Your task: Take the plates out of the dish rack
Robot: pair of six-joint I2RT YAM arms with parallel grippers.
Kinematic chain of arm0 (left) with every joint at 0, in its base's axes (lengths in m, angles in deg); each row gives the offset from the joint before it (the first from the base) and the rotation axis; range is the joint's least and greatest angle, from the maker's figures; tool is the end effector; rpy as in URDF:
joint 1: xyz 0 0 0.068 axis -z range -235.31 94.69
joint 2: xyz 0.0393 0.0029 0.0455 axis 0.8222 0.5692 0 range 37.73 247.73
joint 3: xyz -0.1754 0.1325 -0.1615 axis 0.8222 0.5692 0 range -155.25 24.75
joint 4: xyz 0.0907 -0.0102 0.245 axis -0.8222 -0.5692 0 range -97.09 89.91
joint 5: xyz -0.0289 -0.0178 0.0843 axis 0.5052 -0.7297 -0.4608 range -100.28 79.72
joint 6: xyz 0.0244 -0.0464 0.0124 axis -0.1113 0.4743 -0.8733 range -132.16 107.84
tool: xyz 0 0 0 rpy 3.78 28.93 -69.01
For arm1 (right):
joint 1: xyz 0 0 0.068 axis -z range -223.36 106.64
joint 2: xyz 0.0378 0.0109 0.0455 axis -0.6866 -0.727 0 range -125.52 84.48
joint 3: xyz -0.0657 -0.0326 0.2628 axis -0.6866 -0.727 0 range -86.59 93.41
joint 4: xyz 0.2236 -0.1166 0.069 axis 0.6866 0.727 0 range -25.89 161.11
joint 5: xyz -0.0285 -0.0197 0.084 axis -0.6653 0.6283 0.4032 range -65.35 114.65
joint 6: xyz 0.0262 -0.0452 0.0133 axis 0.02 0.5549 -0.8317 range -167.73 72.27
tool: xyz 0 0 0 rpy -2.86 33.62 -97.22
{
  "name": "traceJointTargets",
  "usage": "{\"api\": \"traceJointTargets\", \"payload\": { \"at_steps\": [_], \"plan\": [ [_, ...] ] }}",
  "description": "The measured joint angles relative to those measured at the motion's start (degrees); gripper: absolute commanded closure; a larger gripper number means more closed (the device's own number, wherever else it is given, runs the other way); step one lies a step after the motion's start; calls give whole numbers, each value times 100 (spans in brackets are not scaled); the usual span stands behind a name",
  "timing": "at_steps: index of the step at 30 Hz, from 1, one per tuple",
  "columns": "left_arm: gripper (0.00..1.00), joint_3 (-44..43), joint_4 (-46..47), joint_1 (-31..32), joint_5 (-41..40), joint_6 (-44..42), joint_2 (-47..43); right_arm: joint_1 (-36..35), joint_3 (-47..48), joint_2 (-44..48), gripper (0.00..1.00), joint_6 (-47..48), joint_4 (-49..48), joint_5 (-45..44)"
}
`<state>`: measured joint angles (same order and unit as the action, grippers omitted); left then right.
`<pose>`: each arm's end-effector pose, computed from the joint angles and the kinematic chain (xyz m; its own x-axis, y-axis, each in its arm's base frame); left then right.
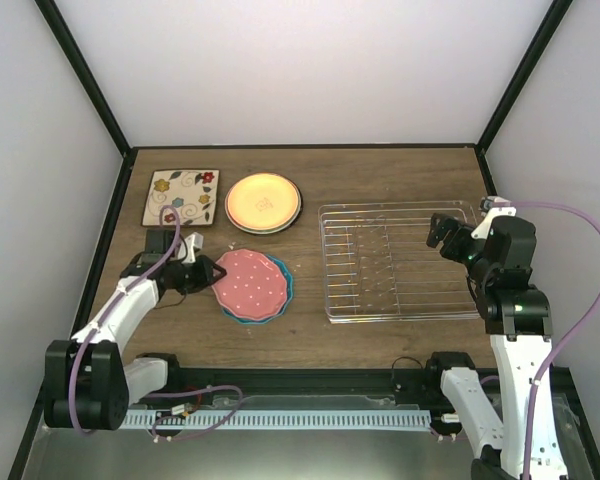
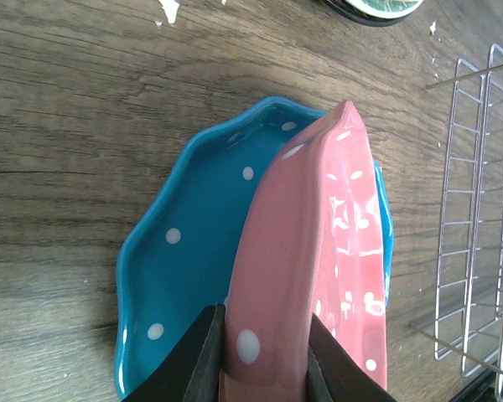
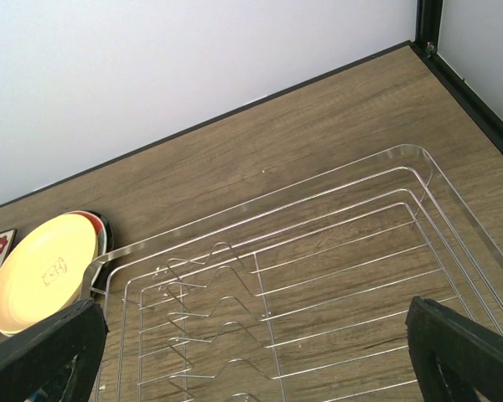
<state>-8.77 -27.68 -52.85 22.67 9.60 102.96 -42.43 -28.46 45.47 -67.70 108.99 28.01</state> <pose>0.2013 -0.0280 0.1861 -0.9140 -0.2723 -0.3007 -0.0276 0.7812 -0.6236 0.1253 0.0000 0.3690 -0.4208 0.3479 -0.8378 0.1142 0.9365 0.3316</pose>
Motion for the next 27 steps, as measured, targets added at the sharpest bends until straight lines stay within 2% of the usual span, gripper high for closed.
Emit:
{"api": "traceJointTargets", "payload": {
  "at_steps": [1,4,10,13,27],
  "plan": [
    [69,0,28,17,11,13,28,0,0,2,0,0,4,-2],
    [54,0,98,81,52,39,109,0,0,17,0,0,7,-17],
    [38,0,107,175,37,55,234,0,0,72,0,-7,11,-57],
    [26,0,103,197,9,55,267,0,0,101,0,-22,11,-66],
    [11,-424,-85,317,-501,-11,796,0,0,247,0,-68,33,-155]
  ]
}}
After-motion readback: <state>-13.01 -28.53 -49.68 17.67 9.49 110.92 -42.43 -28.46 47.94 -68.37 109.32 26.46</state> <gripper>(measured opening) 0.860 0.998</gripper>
